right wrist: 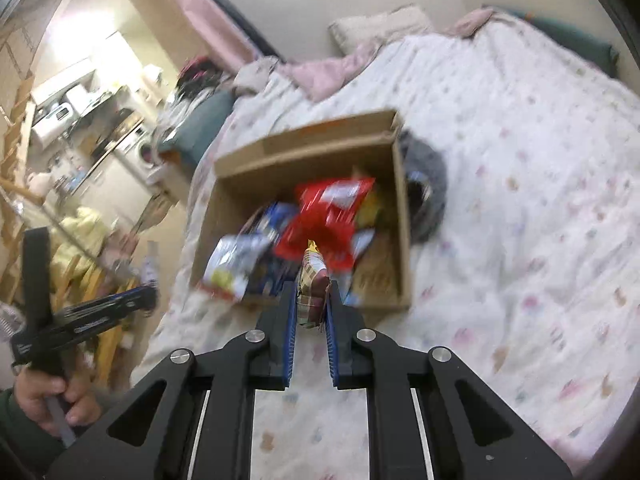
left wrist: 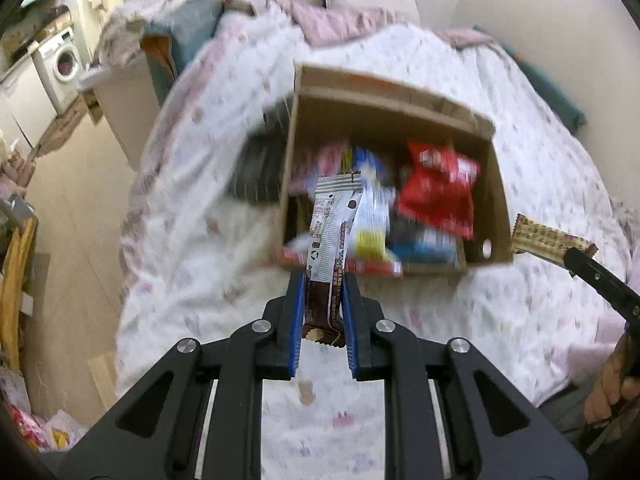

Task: Organize snacks
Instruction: 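Carry both held bars over the box and lower them inside, then open both grippers in the box and withdraw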

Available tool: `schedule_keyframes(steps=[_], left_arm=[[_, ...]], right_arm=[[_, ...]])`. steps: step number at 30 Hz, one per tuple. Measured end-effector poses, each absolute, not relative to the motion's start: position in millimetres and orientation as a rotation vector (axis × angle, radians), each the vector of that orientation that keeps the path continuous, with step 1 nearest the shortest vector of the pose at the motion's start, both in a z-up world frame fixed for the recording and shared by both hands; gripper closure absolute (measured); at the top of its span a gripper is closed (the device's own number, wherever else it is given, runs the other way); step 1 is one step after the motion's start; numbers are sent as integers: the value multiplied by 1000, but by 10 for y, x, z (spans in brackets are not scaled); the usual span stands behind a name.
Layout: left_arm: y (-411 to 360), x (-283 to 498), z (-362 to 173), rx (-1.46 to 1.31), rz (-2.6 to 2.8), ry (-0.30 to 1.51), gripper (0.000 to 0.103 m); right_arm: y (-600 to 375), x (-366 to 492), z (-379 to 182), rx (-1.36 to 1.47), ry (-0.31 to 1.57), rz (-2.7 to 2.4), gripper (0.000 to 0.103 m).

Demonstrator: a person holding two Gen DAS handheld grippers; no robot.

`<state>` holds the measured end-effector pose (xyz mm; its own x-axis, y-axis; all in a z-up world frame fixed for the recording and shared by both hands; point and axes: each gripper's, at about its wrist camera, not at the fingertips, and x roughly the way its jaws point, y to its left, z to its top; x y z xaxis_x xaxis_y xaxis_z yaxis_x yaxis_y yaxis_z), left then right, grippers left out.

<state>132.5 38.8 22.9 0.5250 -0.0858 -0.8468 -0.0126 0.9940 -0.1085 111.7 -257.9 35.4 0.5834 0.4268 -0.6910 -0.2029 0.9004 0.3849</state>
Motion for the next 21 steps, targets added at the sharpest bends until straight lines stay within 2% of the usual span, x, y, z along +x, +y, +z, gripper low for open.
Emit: schedule_keyframes(steps=[7,13,21], left_arm=[[306,1802,393,-77,-55,982,88],[151,2157,226,-28,-68,988,88],[95,2380,-13,-12,-88,1002,88]], right_arm=[[-2623,1646,336,234,889,277,89],[-2628,1890,134,281,917,255,89],[-2496,2018,-40,202,958,238,89]])
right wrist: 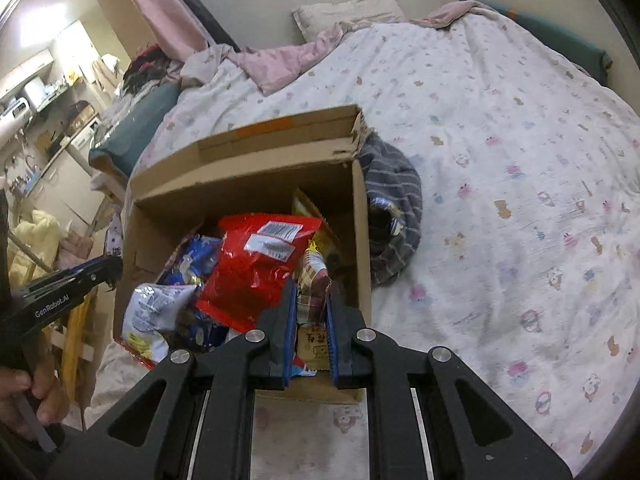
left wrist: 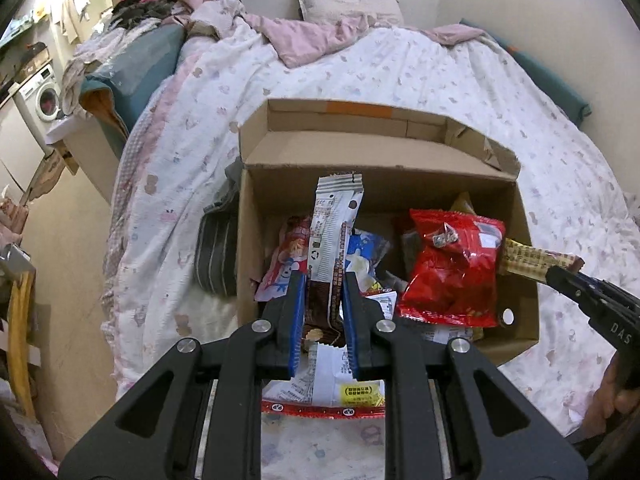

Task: Organize snacks
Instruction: 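Open both grippers in the box and withdraw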

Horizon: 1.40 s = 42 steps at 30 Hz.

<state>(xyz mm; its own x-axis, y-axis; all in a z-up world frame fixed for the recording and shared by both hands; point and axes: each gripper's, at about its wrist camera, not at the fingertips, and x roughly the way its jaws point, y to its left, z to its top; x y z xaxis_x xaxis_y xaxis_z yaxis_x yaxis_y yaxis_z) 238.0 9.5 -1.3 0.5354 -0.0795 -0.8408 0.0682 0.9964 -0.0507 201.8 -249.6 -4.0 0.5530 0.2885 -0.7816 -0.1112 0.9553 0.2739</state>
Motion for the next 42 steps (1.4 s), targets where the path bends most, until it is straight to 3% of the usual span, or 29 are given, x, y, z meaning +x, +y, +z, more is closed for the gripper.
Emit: schedule_keyframes(steps=[15,16,17,20,26,32,35,42], left_arm=[[91,2416,-105,-53,-112,1048,86],[84,2408,-100,-48,-113,1046,82],[76,2397,-93,-45,-116,1044,71],[96,2366,-68,-70,-118,1037,43],[134,2255,14,-48,-59,999,38],[283,2054,149,-71,14,959,38],[328,1915,241,-63,33,926,38],[419,1451,321,-82,79,889,38]], right_arm=[[-2552,2034,-63,247,995,251,84],[-2560,2029,-56,253,992,254,83],[-2565,2024,-51,255,990,255,81],[-2558,2014,-40,256,986,256,68],[-2577,1970,53,276,938,269,35],[-2559,1789,168,309,900,272,26],[-2553,1592,263,323,858,276,10],[-2519,1190,359,301,803,271,1]])
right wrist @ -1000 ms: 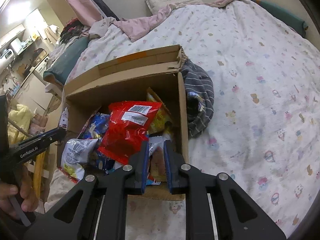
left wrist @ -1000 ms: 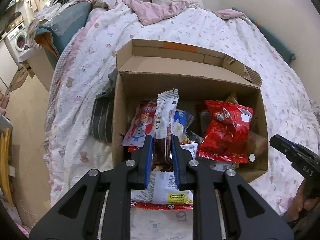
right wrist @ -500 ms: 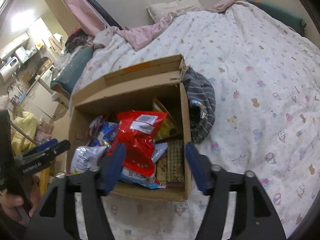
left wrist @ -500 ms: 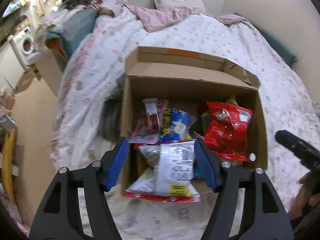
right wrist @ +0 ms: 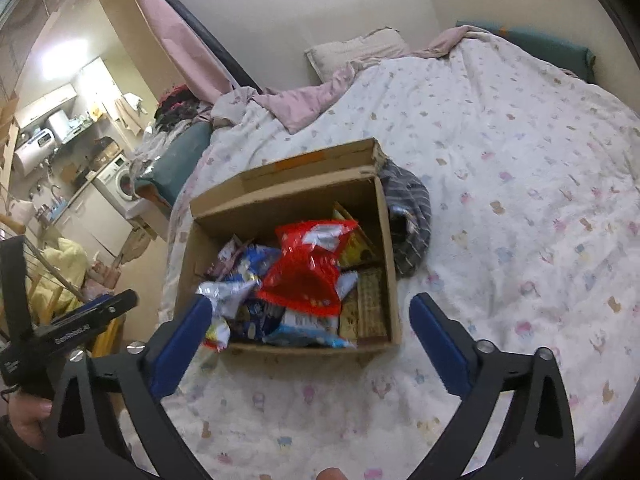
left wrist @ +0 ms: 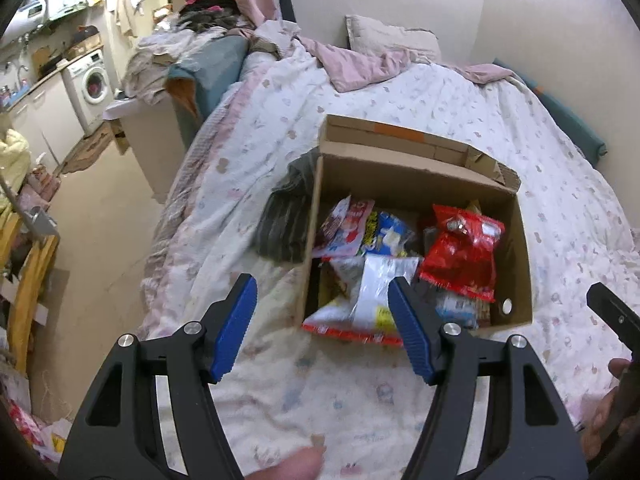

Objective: Organize snacks

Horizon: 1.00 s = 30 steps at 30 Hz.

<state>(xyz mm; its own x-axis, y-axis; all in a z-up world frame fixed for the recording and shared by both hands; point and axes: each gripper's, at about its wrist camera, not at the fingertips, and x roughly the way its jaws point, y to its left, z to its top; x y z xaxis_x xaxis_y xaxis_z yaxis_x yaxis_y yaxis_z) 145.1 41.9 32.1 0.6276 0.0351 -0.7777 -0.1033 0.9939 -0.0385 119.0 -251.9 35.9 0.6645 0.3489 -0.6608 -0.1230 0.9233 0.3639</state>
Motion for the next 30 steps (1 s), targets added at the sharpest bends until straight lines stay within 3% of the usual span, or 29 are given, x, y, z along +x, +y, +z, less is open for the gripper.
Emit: schedule_keyframes(steps=[4,9,14,30], left_arm=[[444,1200,296,-75,93,888,21],[492,877,231,-102,91,888,17],[495,639,165,-116,83,879,0],[358,512,299,-59,38,776,0]], right_arm=[[-2479,993,277,289,827,251,1],[-2342,722,286,221,787,261,0],[-2235,509,254,161,760,246,0],[-2034,468,158,43,739,181,0]])
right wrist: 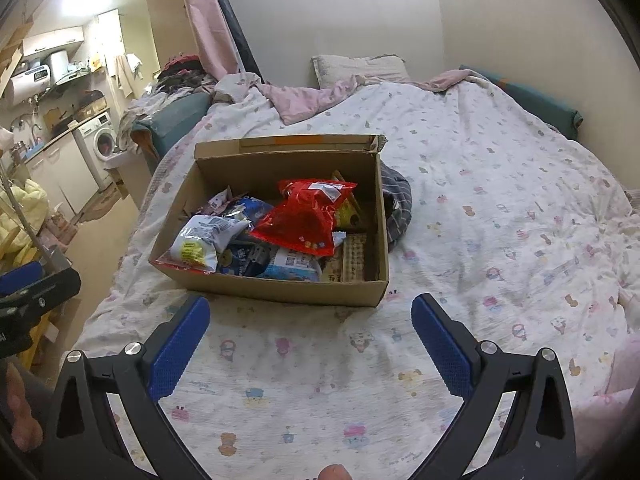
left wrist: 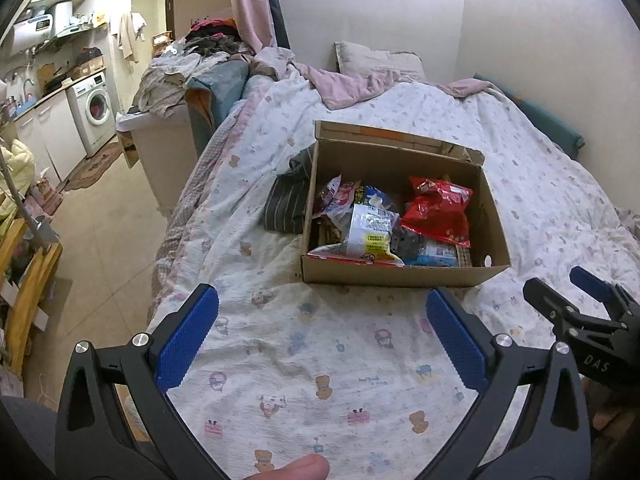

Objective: Organize snacks

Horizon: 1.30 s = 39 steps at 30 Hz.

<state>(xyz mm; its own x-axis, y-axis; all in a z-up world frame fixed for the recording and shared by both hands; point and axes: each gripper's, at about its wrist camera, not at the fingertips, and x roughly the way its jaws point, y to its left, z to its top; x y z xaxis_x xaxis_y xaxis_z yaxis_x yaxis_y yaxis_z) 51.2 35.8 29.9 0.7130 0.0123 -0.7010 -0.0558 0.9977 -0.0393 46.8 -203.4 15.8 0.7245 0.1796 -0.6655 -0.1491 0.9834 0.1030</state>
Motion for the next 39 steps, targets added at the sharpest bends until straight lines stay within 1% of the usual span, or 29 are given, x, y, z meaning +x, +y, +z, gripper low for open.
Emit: schedule_keyframes(steps=[9,39], left_arm=[[344,521,237,-58,42,802,0],[360,506,219,-61,47,804,0]], right_arm=[[-2066,472,173,54,731,177,0],[-2110,456,191,77,724,162,0]])
